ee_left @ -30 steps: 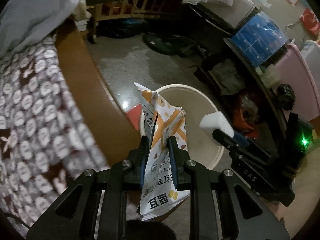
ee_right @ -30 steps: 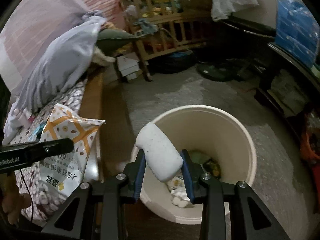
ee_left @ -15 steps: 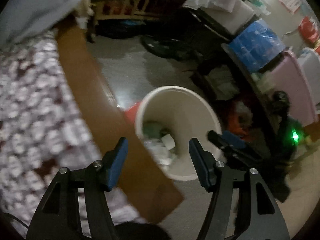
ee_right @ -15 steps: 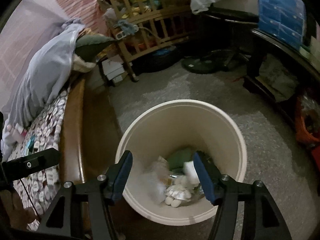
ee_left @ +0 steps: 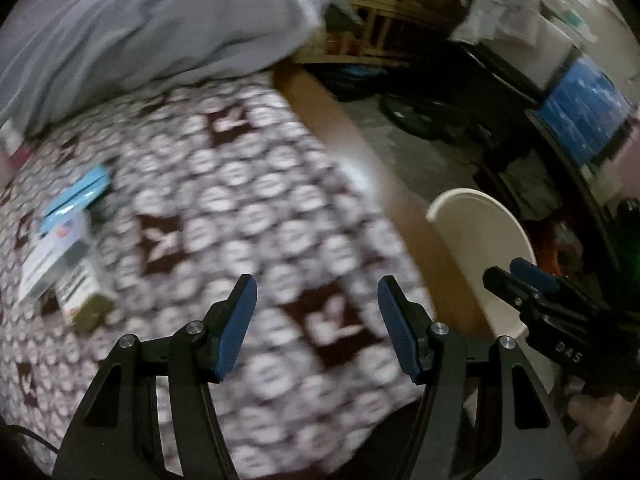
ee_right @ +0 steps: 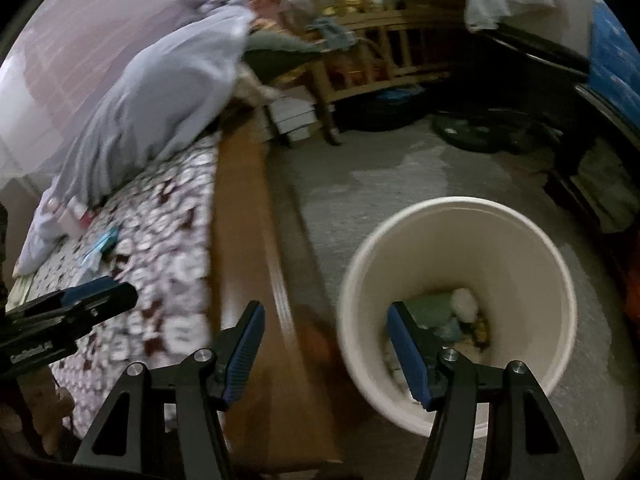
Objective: Collect trash
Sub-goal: 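Move both tools back over the medicine boxes on the bed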
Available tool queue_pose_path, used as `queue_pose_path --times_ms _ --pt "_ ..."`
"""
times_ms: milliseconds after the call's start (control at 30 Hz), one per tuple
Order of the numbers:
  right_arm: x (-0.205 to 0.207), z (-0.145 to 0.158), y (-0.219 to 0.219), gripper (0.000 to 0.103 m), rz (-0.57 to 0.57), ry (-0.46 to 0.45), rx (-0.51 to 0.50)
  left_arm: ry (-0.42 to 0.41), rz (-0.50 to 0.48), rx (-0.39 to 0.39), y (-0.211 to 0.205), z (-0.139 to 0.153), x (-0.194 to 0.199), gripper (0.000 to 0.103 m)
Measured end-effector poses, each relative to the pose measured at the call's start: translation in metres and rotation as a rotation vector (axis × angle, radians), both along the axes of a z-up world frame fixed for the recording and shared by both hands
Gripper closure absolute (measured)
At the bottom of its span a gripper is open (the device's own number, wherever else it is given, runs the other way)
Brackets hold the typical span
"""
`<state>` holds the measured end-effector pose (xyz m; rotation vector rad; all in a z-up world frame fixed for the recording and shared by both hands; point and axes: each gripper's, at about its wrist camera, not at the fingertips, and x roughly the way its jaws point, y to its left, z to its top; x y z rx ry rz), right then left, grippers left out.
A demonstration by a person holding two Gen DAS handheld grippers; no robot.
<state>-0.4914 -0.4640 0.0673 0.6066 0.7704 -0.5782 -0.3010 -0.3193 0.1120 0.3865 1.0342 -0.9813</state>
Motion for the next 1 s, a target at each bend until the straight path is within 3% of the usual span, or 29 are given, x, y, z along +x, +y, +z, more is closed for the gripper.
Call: queue_pose_path --times_ms 233,467,667,733,833,933,1000 --pt "0.063 0.006 0.046 0.041 0.166 0.001 -0.005 -0.040 0.132 0.034 0.067 0.001 0.059 0.041" --pt "0.111 0.008 0.080 0.040 0.275 -0.003 0.002 -0.077 0.303 0.047 0.138 0.002 0.146 0.041" --pt "0.137 0.012 0.101 0.039 0.335 0.004 -0.010 -0.053 0.448 0.089 0.155 -0.018 0.219 0.041" --pt "0.141 0.014 0.103 0.039 0.345 0.009 -0.022 0.005 0.441 0.111 0.154 -0.031 0.228 0.042" --pt "0.143 0.015 0.102 0.039 0.339 0.011 -0.028 0.118 0.377 0.059 0.151 -0.037 0.216 0.042" --pt "0.143 0.015 0.096 0.038 0.313 0.010 -0.026 0.263 0.233 -0.003 0.136 -0.035 0.179 0.042" --pt "0.144 0.016 0.091 0.037 0.288 0.015 -0.018 0.305 0.096 -0.015 0.122 -0.035 0.148 0.042"
